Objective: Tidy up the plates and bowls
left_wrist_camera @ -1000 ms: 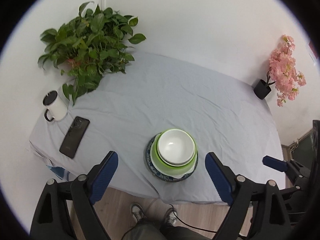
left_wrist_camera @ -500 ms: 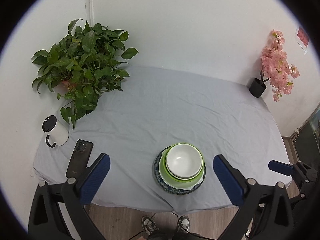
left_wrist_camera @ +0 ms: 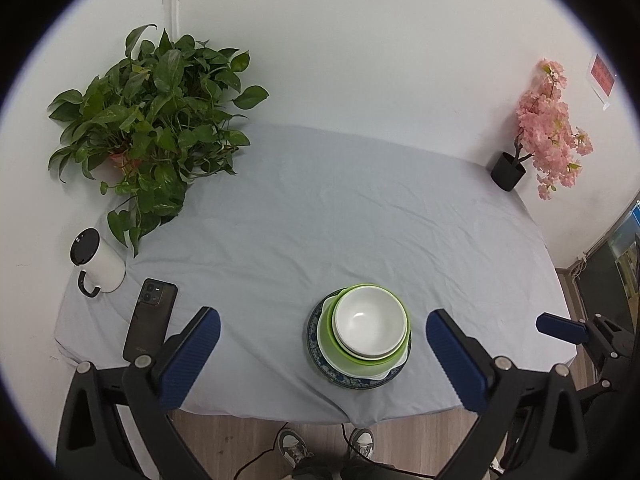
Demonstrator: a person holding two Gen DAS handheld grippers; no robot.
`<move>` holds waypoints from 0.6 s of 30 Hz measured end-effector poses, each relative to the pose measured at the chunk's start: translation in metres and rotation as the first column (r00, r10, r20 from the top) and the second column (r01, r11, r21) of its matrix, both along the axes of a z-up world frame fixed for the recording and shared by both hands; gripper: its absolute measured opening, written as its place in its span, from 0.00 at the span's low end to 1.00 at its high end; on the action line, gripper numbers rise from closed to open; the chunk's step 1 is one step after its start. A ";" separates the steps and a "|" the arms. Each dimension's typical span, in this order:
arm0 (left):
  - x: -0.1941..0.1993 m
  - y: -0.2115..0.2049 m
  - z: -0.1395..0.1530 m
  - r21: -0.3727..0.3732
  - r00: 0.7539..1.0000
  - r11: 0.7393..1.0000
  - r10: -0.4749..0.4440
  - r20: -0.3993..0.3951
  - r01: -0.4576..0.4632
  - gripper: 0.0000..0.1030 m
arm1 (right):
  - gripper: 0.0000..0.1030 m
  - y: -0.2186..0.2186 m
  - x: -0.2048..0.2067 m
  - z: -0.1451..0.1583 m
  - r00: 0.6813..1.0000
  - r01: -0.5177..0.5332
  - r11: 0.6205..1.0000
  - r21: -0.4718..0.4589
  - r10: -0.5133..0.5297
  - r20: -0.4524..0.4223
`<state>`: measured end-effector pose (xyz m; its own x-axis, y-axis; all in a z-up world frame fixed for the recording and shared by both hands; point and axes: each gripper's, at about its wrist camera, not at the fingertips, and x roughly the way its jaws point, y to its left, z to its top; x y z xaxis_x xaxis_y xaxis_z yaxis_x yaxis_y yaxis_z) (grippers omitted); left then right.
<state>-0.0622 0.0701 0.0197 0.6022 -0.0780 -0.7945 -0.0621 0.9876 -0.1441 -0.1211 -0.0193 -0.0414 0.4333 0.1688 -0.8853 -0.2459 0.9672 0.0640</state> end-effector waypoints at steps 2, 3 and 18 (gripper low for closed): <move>0.002 -0.001 -0.001 0.001 1.000 1.000 -0.004 -0.004 0.004 0.99 | 1.00 0.001 0.003 0.001 1.000 -0.001 1.000 -0.003 0.001 0.000; 0.004 -0.002 -0.001 0.006 1.000 1.000 -0.007 -0.006 0.007 0.99 | 1.00 0.001 0.005 0.001 1.000 -0.002 1.000 -0.005 0.002 0.001; 0.012 -0.007 -0.005 0.040 1.000 0.999 -0.011 -0.021 0.012 0.99 | 1.00 -0.001 0.016 0.000 1.000 0.007 1.000 -0.006 -0.007 -0.004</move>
<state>-0.0505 0.0634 0.0148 0.5845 -0.0523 -0.8097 -0.0536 0.9933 -0.1028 -0.1047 -0.0207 -0.0418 0.4312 0.1607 -0.8878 -0.2390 0.9692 0.0593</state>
